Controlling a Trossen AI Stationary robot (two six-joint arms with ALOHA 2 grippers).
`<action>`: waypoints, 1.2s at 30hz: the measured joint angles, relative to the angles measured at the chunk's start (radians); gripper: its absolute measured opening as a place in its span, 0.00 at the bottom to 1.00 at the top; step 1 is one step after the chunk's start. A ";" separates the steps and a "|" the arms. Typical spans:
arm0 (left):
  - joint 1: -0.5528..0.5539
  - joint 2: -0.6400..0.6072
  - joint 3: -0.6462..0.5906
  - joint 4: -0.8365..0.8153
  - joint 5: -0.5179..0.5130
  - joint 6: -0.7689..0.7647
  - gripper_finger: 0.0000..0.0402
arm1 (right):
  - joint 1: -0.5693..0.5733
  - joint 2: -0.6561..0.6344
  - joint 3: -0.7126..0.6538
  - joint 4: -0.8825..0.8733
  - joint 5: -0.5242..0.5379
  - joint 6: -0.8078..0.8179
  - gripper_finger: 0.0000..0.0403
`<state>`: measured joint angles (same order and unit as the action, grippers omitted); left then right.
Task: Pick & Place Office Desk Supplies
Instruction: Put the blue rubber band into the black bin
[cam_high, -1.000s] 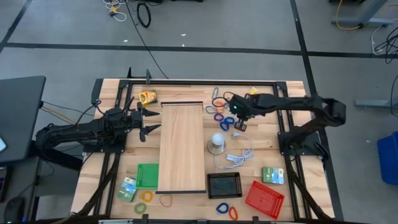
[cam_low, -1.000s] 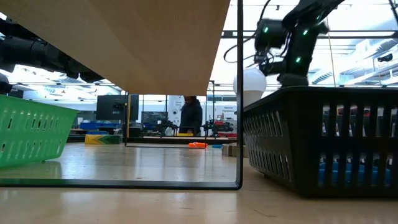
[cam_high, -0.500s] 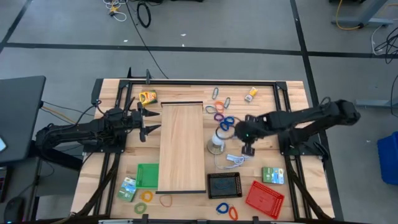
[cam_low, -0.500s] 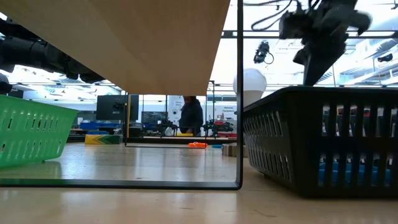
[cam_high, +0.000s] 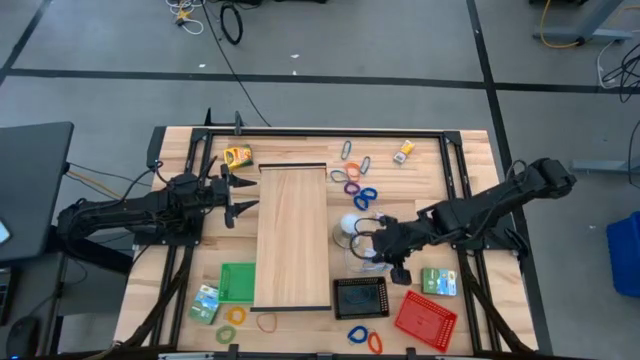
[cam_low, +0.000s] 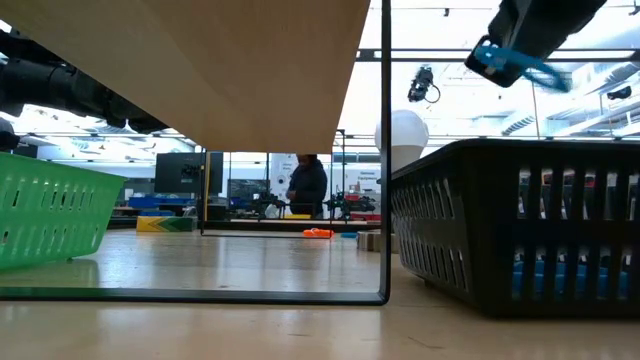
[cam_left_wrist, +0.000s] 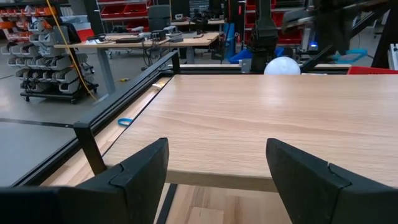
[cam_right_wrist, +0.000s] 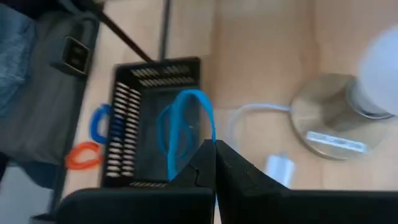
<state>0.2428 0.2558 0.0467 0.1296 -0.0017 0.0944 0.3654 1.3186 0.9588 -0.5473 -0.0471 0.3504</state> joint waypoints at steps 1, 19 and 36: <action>0.000 0.000 0.000 -0.004 0.000 0.000 0.68 | 0.003 0.011 0.000 0.027 -0.013 0.007 0.00; 0.000 0.011 0.000 -0.001 0.001 0.003 0.68 | 0.082 0.244 -0.001 0.247 -0.154 0.090 0.00; 0.000 0.011 0.000 -0.004 0.002 0.007 0.68 | 0.110 0.266 -0.001 0.230 -0.061 0.132 0.24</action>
<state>0.2425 0.2668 0.0471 0.1253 -0.0001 0.1017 0.4755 1.5841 0.9581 -0.3169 -0.1082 0.4824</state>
